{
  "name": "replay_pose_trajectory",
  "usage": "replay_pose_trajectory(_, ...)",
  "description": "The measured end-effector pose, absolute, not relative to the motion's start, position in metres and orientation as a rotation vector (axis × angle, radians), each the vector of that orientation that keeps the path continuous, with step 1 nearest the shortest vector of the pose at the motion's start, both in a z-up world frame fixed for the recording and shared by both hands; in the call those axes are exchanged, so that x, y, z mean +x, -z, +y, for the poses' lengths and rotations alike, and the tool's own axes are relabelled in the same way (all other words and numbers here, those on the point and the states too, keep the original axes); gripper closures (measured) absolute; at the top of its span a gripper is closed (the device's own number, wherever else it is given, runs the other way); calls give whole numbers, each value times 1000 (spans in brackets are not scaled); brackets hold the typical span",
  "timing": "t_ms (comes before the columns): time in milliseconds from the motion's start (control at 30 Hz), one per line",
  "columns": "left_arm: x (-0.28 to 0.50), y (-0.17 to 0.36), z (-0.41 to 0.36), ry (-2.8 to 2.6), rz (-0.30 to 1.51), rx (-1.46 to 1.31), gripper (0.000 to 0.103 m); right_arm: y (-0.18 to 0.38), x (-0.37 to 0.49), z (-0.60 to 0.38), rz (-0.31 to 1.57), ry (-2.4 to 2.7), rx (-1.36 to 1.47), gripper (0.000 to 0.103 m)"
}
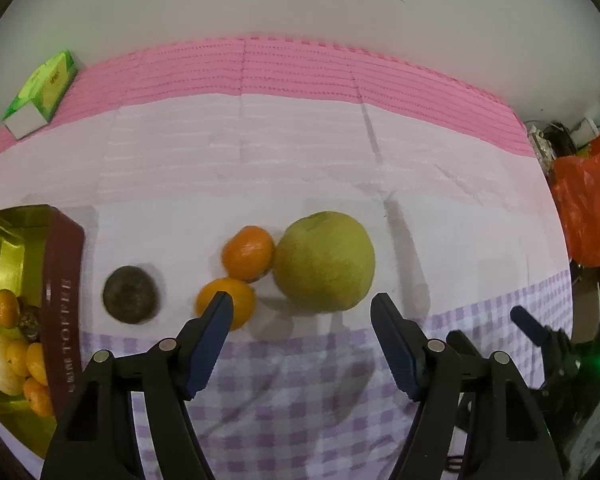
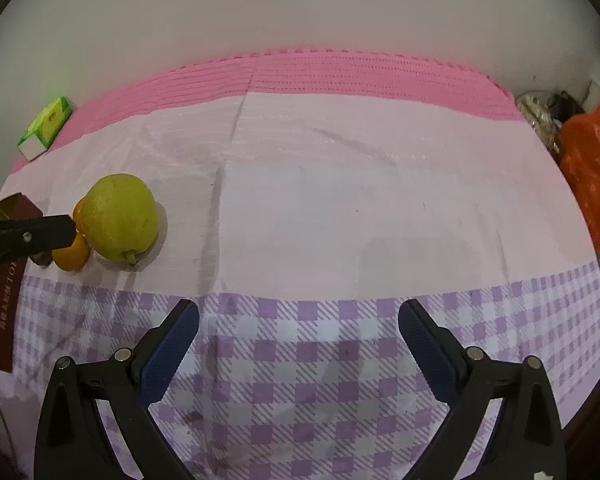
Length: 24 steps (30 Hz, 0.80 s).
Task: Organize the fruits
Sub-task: 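Move both grippers back toward the remaining fruit row, then close the left gripper around the large green pomelo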
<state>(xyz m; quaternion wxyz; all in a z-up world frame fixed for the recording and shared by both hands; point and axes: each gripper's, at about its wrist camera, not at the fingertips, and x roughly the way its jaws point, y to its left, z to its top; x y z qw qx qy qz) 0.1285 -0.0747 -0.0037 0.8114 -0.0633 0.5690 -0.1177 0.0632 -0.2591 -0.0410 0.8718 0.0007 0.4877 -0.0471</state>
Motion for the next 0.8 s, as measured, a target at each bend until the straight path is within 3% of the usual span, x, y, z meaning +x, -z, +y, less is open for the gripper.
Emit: replay_pose_trajectory(800,150,24,-119,188,1156,-14,34,43,68,-265,1028,89,24,4)
